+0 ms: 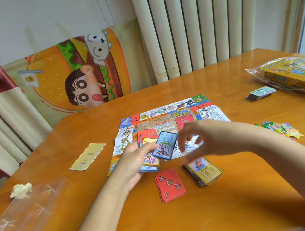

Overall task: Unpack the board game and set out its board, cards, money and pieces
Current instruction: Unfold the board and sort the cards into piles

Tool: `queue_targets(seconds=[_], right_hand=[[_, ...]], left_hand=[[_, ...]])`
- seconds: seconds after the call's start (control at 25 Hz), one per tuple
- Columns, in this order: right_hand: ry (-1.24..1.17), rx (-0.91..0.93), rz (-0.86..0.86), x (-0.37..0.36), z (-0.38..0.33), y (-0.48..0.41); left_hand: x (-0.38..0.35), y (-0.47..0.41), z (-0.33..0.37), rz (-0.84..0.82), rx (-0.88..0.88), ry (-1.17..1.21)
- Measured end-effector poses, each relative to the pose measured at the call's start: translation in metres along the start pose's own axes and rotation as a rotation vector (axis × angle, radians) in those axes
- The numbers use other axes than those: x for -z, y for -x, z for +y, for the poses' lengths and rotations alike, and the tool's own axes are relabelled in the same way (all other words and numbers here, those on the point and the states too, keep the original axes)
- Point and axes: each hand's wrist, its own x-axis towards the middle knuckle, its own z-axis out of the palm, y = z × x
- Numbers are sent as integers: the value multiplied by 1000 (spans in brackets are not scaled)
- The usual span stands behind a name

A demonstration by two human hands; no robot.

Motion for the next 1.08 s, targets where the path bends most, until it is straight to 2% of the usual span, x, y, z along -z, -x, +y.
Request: queue_targets(seconds=[0.08, 0.16, 0.24, 0.56, 0.72, 0.96, 1.08], right_hand=[[-207, -61, 252, -2, 2, -10], [-443, -106, 302, -9, 4, -19], [-578, -85, 290, -19, 5, -26], [-543, 5, 419, -25, 7, -33], [-480, -32, 494, -21, 11, -33], [-640, -54, 406, -18, 15, -34], [-618, -48, 352, -19, 13, -34]], left_hand=[[-2, 2, 0, -54, -42, -17], [-5, 5, -1, -140, -79, -53], [-8, 10, -2, -224, -95, -89], [-4, 16, 7, -417, 54, 66], [-1, 10, 3, -423, -26, 57], [4, -3, -3, -168, -189, -25], [4, -2, -4, -171, -185, -35]])
